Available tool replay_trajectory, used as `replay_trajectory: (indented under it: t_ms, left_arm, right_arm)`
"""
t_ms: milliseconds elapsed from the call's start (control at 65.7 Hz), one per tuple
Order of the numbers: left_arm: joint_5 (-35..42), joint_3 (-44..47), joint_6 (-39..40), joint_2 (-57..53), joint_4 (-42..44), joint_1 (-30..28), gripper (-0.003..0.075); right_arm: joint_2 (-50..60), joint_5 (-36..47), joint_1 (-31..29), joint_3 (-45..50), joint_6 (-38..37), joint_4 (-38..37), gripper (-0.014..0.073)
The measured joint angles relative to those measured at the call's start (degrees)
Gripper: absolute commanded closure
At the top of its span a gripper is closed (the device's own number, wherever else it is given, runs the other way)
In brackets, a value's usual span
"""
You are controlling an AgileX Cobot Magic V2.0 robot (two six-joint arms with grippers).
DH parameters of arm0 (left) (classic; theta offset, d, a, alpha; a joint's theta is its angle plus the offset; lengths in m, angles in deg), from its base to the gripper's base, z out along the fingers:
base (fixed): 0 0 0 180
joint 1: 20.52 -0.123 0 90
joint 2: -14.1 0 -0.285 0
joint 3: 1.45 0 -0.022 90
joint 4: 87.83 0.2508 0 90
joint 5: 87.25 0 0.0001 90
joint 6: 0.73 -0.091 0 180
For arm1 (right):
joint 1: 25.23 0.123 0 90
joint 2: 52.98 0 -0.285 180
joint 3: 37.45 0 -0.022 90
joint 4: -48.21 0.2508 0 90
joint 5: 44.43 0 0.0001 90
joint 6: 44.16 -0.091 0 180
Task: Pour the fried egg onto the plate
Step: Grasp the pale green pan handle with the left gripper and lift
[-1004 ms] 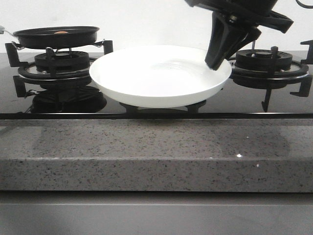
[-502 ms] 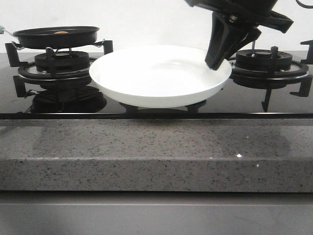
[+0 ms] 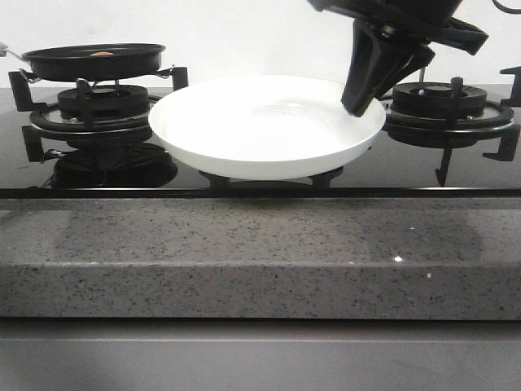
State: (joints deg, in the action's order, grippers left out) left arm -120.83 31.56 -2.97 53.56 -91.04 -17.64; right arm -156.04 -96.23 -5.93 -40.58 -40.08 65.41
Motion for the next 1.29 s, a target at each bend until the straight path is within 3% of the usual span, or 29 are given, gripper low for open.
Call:
replay_trajectory:
  t_ms: [137,319,487,608,837,1293]
  left_arm:
    - [-3.2,-4.6,0.0,6.9,2.0,0.0,0.0118]
    - [-9.7,-12.7,0.0,20.1,3.6,-1.6,0.0116]
    - [-15.9,-20.5,-0.6,32.7,-0.1,-7.9,0.0116]
    - [-18.9,-25.6,-5.7,40.7,-10.0,-13.8,0.0116]
    - [-20.6,-30.8,-17.9,51.7,-36.7,-22.4,0.0116]
    - [-24.0,-34.5,-23.5,68.8,-63.7,-23.8,0.0121]
  right_arm:
    - [0.0,0.0,0.0,0.0,0.0,0.0,0.0661]
    - [0.0,0.0,0.0,0.0,-0.1,0.0,0.0661]
    - [0.0,-0.1,0.0,0.0,-0.1,0.0,0.0661]
    - [0.0,-0.1,0.0,0.0,-0.1,0.0,0.0661]
    - [0.0,-0.1,0.0,0.0,-0.1,0.0,0.0661]
    - [0.0,-0.1,0.0,0.0,0.0,0.0,0.0661]
